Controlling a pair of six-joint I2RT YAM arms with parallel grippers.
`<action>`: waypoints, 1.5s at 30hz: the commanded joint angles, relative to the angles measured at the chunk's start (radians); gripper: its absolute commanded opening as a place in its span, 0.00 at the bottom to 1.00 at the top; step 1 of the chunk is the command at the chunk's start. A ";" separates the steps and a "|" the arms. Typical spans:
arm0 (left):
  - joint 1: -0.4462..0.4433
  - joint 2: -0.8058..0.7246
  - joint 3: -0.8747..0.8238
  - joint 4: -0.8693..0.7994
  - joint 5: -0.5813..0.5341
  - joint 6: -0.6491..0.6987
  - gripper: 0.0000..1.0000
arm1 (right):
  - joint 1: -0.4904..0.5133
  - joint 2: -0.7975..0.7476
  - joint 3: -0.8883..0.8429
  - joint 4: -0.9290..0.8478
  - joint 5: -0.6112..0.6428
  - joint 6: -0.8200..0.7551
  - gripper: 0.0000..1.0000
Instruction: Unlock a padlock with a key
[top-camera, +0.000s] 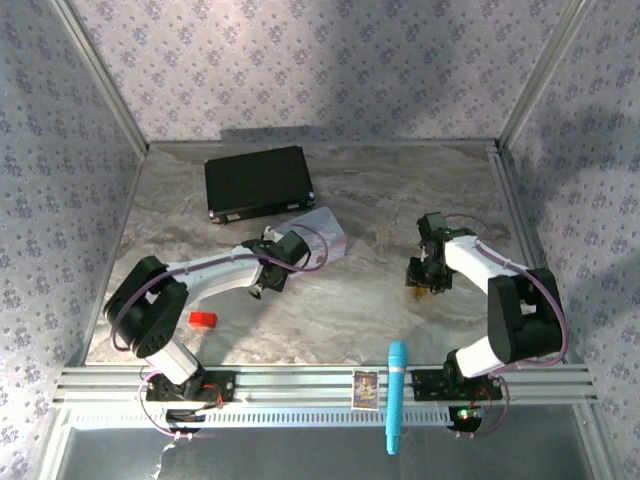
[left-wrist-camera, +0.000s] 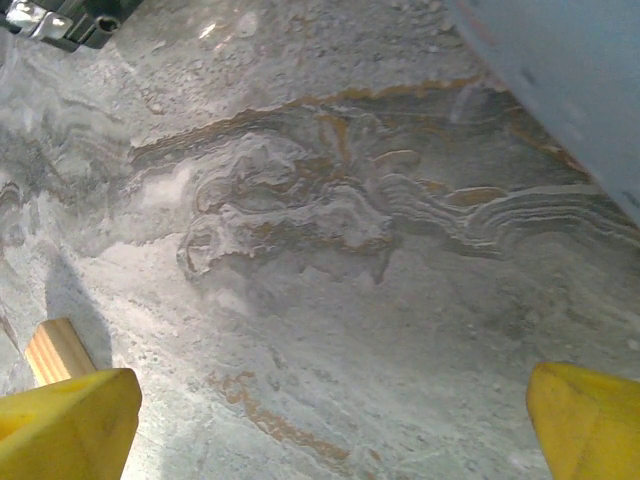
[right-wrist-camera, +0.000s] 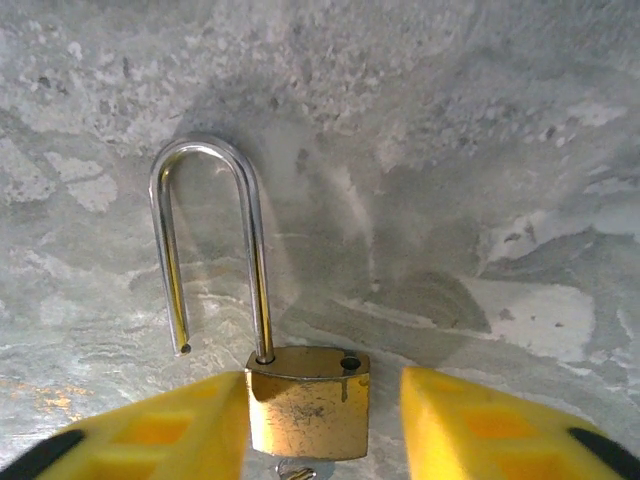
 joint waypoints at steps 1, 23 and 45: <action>0.004 -0.066 -0.015 0.009 -0.009 -0.014 0.98 | 0.015 -0.072 0.013 -0.003 0.040 -0.003 0.60; 0.450 -0.413 -0.377 0.870 -0.125 0.287 1.00 | -0.125 -0.446 -0.379 0.908 0.348 -0.233 0.98; 0.794 -0.055 -0.541 1.508 0.495 0.410 1.00 | -0.206 0.042 -0.425 1.495 0.183 -0.360 0.99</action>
